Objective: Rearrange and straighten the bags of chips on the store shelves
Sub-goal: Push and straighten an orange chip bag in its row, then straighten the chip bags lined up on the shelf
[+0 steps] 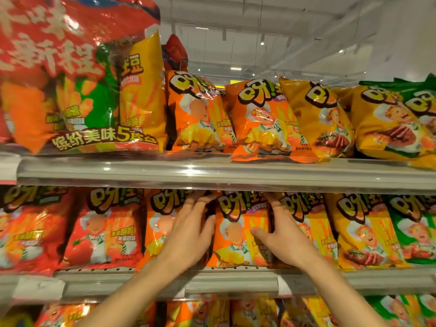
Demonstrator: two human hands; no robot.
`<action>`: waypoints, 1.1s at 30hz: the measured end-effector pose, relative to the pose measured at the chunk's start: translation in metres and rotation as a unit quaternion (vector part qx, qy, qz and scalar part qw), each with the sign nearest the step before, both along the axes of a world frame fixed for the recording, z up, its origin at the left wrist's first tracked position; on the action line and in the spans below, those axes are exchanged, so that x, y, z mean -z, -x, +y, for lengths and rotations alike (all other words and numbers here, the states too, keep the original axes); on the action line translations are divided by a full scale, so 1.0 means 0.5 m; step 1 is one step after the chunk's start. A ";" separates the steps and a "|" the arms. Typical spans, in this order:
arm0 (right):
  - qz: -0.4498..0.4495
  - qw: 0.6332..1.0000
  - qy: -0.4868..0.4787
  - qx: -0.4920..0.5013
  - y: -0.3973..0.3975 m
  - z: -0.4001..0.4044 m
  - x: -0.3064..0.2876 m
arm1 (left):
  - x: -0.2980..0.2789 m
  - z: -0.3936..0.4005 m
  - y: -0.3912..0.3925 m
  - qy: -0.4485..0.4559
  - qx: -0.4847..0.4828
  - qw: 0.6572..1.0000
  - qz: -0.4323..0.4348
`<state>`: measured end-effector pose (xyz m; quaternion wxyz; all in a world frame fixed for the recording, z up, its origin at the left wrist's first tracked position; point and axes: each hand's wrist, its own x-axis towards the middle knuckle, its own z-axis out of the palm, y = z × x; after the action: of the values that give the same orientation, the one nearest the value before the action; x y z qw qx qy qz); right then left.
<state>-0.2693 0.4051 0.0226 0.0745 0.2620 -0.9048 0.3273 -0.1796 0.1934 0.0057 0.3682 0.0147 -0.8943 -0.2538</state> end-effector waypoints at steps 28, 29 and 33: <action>0.195 0.981 0.007 0.004 -0.024 -0.075 0.044 | 0.053 -0.059 0.003 0.126 -0.142 0.982 0.000; 0.205 0.978 0.028 0.022 -0.017 -0.050 0.039 | 0.046 -0.038 0.004 0.107 -0.127 0.986 0.022; 0.201 0.971 0.044 0.120 0.025 0.066 0.002 | 0.017 0.080 0.026 0.029 -0.017 0.998 0.045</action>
<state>-0.2818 0.4381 0.0215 0.3047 0.2084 -0.8810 0.2960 -0.1926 0.2332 -0.0028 0.4130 0.0079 -0.8833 -0.2219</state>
